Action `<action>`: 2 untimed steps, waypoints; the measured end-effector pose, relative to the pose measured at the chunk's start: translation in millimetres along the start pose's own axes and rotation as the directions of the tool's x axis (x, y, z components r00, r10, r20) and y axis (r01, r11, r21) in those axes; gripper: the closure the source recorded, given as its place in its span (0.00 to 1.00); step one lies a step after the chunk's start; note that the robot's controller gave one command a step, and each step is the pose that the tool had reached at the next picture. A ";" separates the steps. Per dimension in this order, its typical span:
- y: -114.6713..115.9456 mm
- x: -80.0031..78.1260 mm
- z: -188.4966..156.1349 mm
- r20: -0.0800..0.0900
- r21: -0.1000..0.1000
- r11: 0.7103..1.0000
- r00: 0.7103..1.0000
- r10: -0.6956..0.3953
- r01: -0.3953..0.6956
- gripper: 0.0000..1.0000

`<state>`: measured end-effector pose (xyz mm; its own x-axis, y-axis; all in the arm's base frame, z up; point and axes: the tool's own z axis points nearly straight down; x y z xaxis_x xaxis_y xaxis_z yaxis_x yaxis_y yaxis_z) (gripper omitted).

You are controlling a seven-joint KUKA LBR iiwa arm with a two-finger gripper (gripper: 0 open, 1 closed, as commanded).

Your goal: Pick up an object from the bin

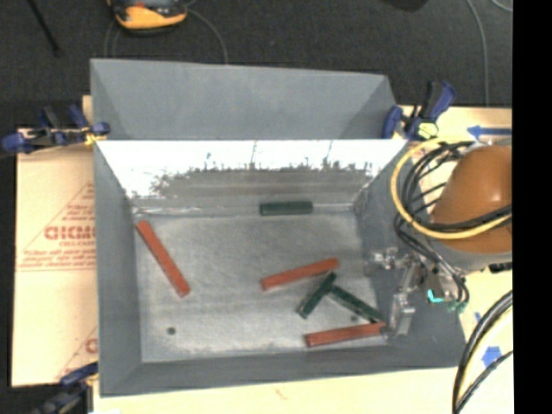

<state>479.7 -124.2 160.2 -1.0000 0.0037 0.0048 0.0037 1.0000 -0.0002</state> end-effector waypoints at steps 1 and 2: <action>0.4 -2.0 -4.1 0.008 0.002 1.000 1.000 -0.004 0.004 0.00; 19.0 -0.8 39.8 0.015 0.006 0.988 0.988 -0.154 0.154 0.00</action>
Offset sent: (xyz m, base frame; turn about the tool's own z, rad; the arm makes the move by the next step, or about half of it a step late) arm -0.0053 0.0415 -0.0902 -0.3093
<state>480.4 -105.3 120.4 -0.9886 -0.1504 -0.0106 -0.1503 0.9886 -0.0050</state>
